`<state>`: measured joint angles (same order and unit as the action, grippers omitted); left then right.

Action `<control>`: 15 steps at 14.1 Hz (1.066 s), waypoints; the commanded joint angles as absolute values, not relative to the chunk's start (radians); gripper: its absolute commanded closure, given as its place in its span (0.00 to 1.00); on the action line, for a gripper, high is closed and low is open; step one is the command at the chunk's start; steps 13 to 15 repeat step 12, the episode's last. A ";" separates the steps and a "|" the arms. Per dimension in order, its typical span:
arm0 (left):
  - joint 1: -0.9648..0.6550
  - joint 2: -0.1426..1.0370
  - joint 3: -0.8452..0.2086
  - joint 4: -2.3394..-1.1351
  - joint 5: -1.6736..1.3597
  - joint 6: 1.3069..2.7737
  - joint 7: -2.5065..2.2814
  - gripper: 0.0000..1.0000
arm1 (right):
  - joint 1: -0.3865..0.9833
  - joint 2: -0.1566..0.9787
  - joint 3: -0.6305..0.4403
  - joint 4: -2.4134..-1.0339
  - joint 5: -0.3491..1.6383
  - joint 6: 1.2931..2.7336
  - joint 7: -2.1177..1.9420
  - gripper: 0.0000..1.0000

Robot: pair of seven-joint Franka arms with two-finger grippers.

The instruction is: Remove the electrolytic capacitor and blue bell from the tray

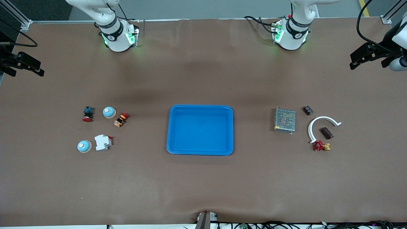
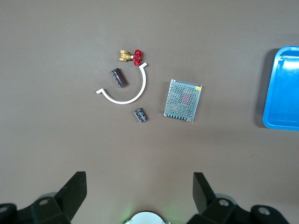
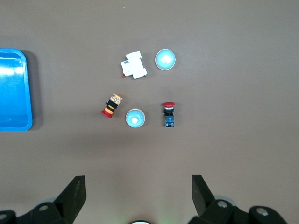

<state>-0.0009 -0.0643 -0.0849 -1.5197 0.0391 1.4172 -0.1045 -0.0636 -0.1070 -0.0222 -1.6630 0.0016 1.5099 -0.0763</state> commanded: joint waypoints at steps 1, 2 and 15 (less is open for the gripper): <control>-0.003 -0.058 -0.086 -1.506 0.017 1.402 -0.086 0.00 | -0.069 -0.132 -0.015 -1.690 -0.003 1.517 -0.063 0.00; -0.003 -0.058 -0.087 -1.506 0.017 1.402 -0.086 0.00 | -0.071 -0.132 -0.017 -1.690 -0.003 1.516 -0.063 0.00; -0.008 -0.058 -0.110 -1.502 0.018 1.402 -0.084 0.00 | -0.091 -0.132 -0.021 -1.675 -0.003 1.516 -0.061 0.00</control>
